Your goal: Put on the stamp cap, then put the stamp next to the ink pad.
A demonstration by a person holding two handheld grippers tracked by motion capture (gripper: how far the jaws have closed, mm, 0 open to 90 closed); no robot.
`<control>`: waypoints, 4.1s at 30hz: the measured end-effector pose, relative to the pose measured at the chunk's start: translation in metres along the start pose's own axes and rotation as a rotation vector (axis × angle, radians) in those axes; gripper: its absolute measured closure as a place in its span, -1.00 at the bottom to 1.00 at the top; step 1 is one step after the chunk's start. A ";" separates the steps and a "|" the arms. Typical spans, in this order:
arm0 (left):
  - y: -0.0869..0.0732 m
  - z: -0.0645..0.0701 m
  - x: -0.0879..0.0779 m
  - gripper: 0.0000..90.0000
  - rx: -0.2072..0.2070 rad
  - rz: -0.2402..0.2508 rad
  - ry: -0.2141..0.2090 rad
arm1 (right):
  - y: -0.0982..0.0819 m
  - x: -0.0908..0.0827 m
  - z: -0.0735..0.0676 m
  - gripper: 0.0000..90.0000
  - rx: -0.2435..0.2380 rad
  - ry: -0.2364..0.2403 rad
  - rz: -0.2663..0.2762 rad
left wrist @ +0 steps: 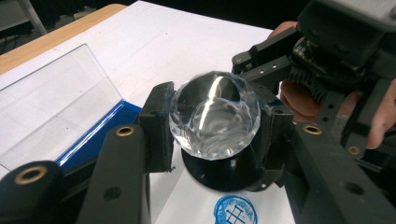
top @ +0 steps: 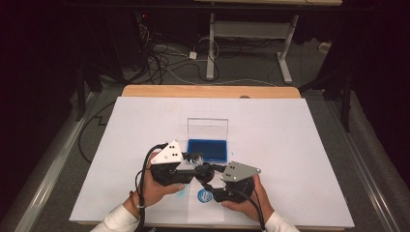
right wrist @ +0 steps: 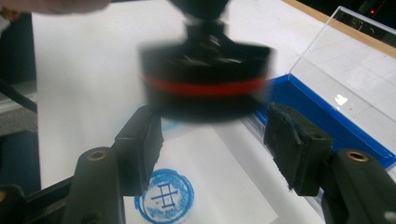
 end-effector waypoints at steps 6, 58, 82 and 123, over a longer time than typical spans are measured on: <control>-0.001 -0.001 -0.002 0.22 0.010 -0.007 0.006 | 0.000 -0.002 0.002 -0.18 -0.005 -0.005 0.003; -0.017 -0.027 -0.027 0.22 0.081 -0.086 0.137 | 0.009 -0.063 0.045 -0.43 -0.096 -0.245 0.060; -0.015 -0.045 -0.037 0.22 0.074 -0.073 0.178 | -0.015 -0.098 0.065 -0.42 -0.071 -0.347 0.044; -0.004 -0.065 -0.044 0.22 0.083 -0.086 0.237 | -0.034 -0.108 0.060 -0.42 -0.060 -0.347 -0.008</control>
Point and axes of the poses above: each handheld gripper's, and its own axes: x roughly forward along the jaws, y roughly out of its top, z roughly to its right, the point moved 8 cm from there along x, roughly forward along the jaws, and after that the axes turned 10 degrees about z, right-handed, at the moved point
